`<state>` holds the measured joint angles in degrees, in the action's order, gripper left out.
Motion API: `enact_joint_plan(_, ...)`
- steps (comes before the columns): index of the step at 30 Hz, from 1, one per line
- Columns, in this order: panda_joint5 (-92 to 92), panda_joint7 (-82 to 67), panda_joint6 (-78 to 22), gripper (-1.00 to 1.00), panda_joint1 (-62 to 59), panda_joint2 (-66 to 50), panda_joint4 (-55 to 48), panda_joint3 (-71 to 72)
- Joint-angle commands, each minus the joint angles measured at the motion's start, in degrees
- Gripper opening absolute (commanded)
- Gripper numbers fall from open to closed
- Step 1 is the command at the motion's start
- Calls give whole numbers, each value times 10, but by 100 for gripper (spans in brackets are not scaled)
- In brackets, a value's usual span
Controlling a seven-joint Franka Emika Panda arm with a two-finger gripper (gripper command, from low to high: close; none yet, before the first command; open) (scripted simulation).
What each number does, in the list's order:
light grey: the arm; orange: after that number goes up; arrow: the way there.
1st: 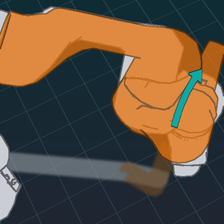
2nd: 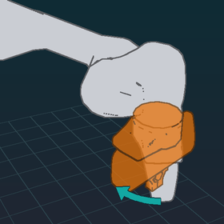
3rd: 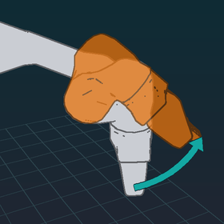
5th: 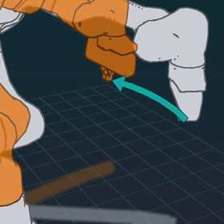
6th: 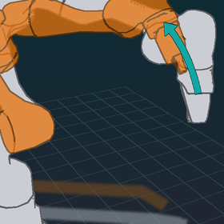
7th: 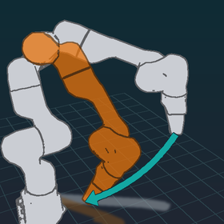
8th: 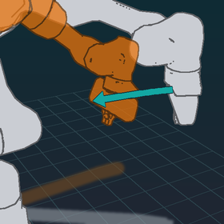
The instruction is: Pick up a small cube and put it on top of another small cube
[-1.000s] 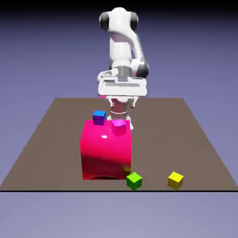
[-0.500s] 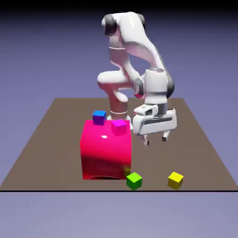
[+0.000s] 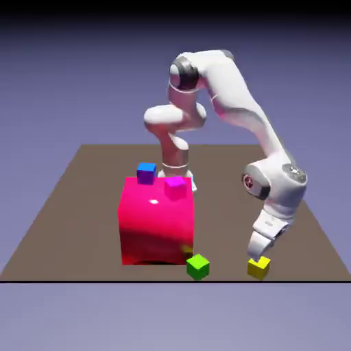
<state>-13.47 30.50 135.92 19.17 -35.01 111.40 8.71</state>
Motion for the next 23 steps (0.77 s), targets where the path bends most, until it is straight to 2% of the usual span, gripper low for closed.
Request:
enact_joint_plan(1, -6, 4, 21, 0, 2, -21, 0, -5)
enact_joint_plan(2, -9, 6, 32, 0, 3, -32, 1, -8)
enact_joint_plan(3, -9, 6, 32, -100, 3, -32, 1, -8)
enact_joint_plan(8, 17, -5, -43, -100, -14, 51, 8, 5)
enact_joint_plan(14, 90, 35, -53, -100, -135, 173, 117, -58)
enact_joint_plan(19, 80, 42, 37, -100, -133, 101, 134, -65)
enact_joint_plan(20, 80, 42, 37, 100, -133, 101, 134, -65)
enact_joint_plan(23, 86, 38, -13, 100, -134, 141, 124, -61)
